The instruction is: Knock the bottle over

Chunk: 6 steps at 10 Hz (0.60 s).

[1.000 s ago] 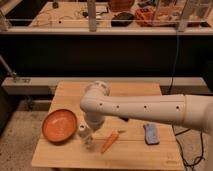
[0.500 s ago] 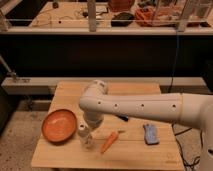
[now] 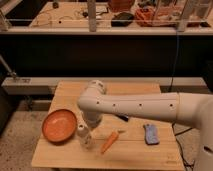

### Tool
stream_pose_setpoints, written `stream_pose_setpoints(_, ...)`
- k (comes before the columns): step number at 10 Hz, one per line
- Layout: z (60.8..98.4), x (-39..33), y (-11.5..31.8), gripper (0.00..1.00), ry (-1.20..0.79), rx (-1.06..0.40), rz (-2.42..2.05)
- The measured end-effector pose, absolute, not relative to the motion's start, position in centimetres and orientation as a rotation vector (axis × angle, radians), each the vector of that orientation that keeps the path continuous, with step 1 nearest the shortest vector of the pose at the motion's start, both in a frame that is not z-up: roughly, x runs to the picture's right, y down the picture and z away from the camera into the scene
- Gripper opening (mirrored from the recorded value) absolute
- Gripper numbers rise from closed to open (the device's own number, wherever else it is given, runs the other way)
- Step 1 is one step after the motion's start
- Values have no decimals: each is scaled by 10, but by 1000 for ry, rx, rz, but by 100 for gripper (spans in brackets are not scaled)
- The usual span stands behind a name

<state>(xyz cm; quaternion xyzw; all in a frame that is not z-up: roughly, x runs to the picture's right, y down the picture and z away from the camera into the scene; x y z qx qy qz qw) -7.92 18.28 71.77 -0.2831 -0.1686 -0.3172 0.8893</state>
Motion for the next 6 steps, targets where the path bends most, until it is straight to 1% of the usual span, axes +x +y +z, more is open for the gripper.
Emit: stream_pose_setpoints(6, 722, -93, 183, 1, -359, -581, -683)
